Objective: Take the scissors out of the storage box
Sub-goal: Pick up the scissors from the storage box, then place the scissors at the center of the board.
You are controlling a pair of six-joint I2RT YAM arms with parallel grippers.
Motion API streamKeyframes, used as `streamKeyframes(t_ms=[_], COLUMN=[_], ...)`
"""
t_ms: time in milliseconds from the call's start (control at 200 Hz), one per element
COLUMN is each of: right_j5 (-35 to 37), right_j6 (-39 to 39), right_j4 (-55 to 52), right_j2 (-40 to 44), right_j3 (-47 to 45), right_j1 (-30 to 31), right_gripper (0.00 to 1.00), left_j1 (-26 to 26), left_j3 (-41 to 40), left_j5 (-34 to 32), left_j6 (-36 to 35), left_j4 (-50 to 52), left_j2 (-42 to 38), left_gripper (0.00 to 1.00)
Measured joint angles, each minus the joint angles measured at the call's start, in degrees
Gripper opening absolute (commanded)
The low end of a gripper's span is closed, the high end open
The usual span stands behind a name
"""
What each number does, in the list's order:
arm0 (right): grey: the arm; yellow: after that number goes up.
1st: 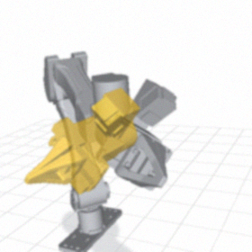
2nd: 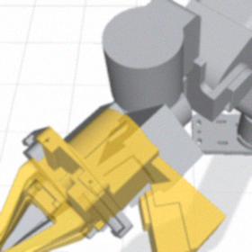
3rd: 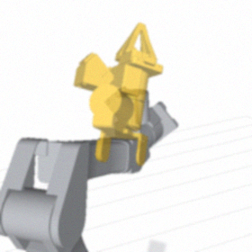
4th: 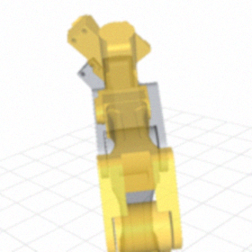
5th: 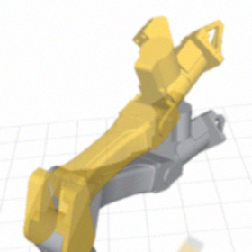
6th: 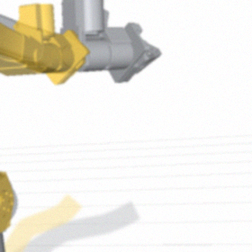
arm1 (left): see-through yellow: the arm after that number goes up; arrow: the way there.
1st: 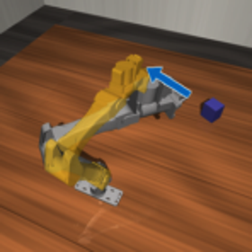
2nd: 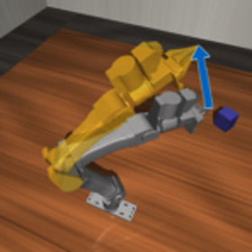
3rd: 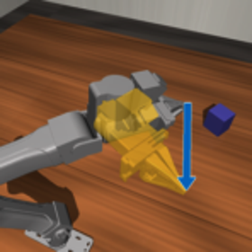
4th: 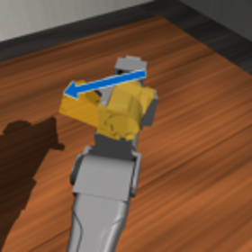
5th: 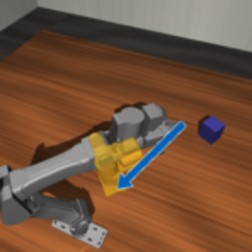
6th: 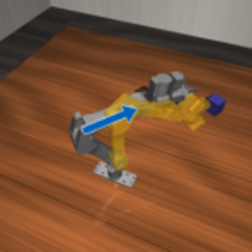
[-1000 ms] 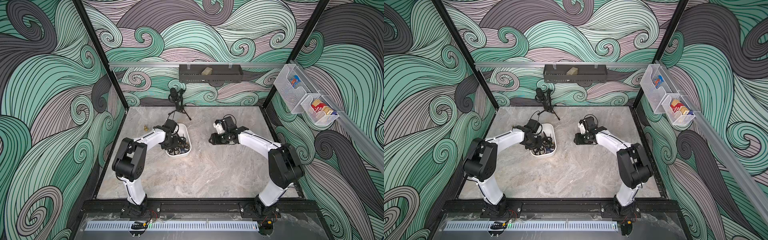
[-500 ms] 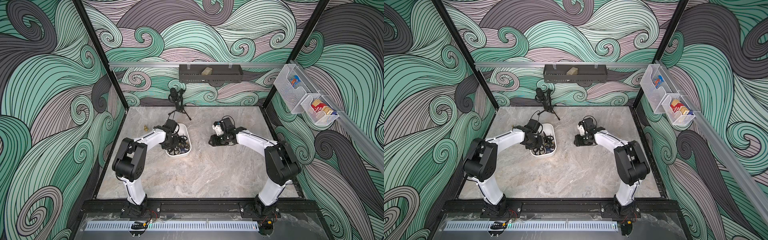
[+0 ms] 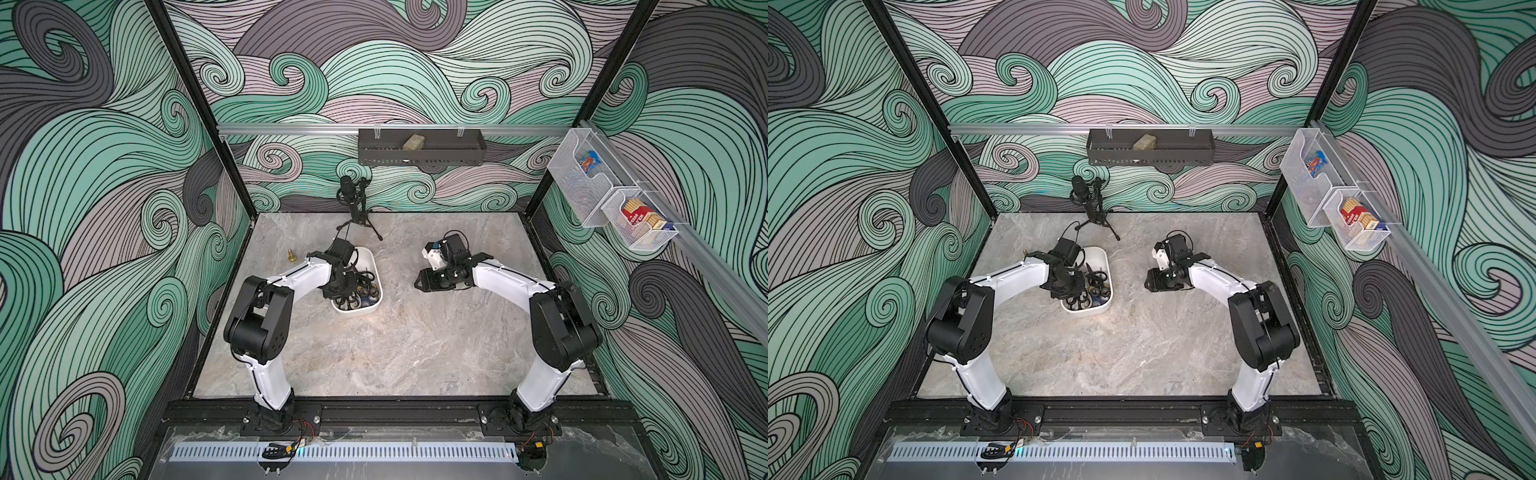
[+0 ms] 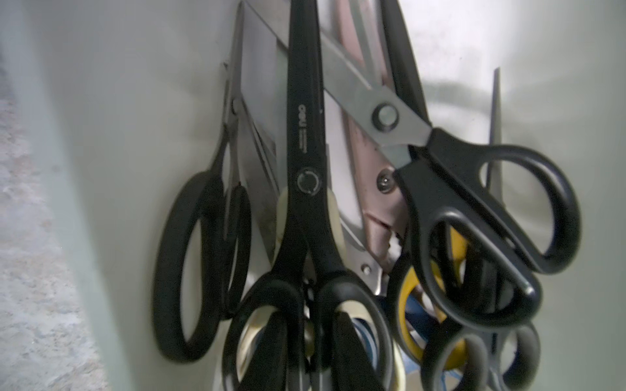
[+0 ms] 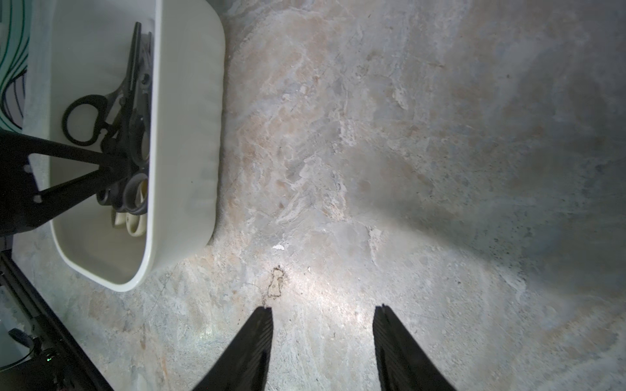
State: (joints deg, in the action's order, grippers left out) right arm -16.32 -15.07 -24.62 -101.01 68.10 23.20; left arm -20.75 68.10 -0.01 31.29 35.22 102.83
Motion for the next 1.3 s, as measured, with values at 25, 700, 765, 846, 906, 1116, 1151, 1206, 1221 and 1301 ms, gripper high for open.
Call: streamKeyframes(t_ms=[25, 700, 765, 846, 906, 1116, 1151, 1206, 1221, 1301], right_j5=[-0.6, -8.6, -6.7, -4.3, -2.6, 2.0, 2.4, 3.0, 3.0, 3.4], right_j6=[0.1, -2.5, -3.6, -4.9, -5.8, -8.9, -9.5, -10.1, -10.3, -11.0], right_j4=[0.0, 7.0, 7.2, 7.4, 7.5, 8.0, 8.0, 8.0, 8.0, 8.0], right_j2=[0.1, 3.3, 4.4, 6.4, 8.3, 13.8, 14.5, 15.4, 15.6, 16.4], right_j3=[0.1, 2.8, 1.9, 0.4, -0.9, -6.5, -7.5, -9.0, -9.4, -11.4], right_j1=[0.1, 4.0, 3.1, 1.7, 0.5, -5.2, -6.5, -9.1, -9.7, -13.2], right_gripper=[0.52, 0.51, 0.51, 0.51, 0.51, 0.52, 0.52, 0.52, 0.52, 0.52], left_j1=[0.0, 0.5, 0.4, 0.0, -0.6, -5.4, -6.4, -7.9, -8.3, -10.2], left_j3=[0.0, 8.7, 9.2, 11.6, 14.3, 24.5, 25.6, 26.9, 27.4, 29.2], left_j5=[0.0, 8.3, 10.2, 12.0, 13.0, 15.1, 15.3, 15.3, 15.3, 15.3], left_j6=[0.0, -2.3, -2.1, -1.6, -1.3, 0.3, 0.5, 1.0, 1.2, 2.0], left_j4=[0.3, 2.9, 1.8, 0.6, -0.7, -5.2, -5.9, -7.0, -7.3, -8.8], left_j2=[-0.1, -5.3, -5.1, -3.8, -2.0, 5.4, 6.5, 8.2, 8.7, 11.4], left_gripper=[0.0, 0.0, 0.0, 0.0, 0.0, 0.0, 0.0, 0.0, 0.0, 0.0])
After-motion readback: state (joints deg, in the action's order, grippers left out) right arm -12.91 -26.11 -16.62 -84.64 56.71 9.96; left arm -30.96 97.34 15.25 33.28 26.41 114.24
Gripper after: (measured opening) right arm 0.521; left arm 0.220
